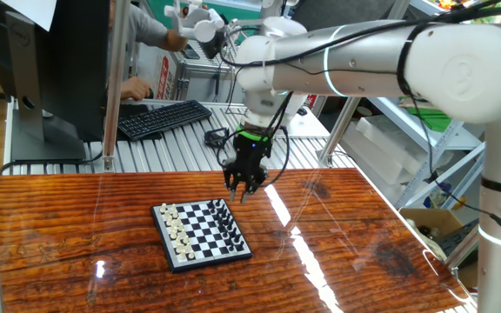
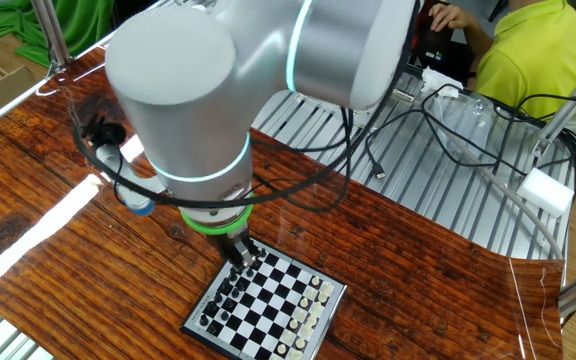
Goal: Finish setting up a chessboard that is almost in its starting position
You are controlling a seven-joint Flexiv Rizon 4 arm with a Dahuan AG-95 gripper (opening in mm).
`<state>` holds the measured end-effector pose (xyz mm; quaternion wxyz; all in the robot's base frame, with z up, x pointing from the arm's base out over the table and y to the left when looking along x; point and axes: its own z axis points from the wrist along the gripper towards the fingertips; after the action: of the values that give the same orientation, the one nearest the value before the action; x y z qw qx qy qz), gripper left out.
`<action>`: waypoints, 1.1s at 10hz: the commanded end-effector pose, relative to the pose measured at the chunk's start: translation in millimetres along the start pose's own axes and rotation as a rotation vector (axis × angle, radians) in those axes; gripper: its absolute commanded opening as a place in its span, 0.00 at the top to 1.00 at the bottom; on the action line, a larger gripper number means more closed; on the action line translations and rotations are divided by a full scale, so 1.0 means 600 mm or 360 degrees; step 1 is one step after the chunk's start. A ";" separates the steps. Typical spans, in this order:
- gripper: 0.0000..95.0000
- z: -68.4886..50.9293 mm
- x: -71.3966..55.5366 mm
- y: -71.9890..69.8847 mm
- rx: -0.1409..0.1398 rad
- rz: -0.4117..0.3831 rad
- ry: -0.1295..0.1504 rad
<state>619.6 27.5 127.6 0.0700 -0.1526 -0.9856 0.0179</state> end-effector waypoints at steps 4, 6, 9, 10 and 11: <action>1.00 -0.019 -0.037 -0.101 0.0033 -0.0256 0.0025; 1.00 -0.011 -0.057 -0.129 0.0036 -0.0348 0.0015; 1.00 -0.006 -0.067 -0.145 0.0038 -0.0366 -0.0001; 1.00 -0.007 -0.066 -0.149 0.0046 -0.0357 0.0009; 1.00 -0.008 -0.064 -0.154 0.0042 -0.0358 0.0022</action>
<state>628.9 -74.9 132.4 0.0772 -0.0392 -0.9959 0.0247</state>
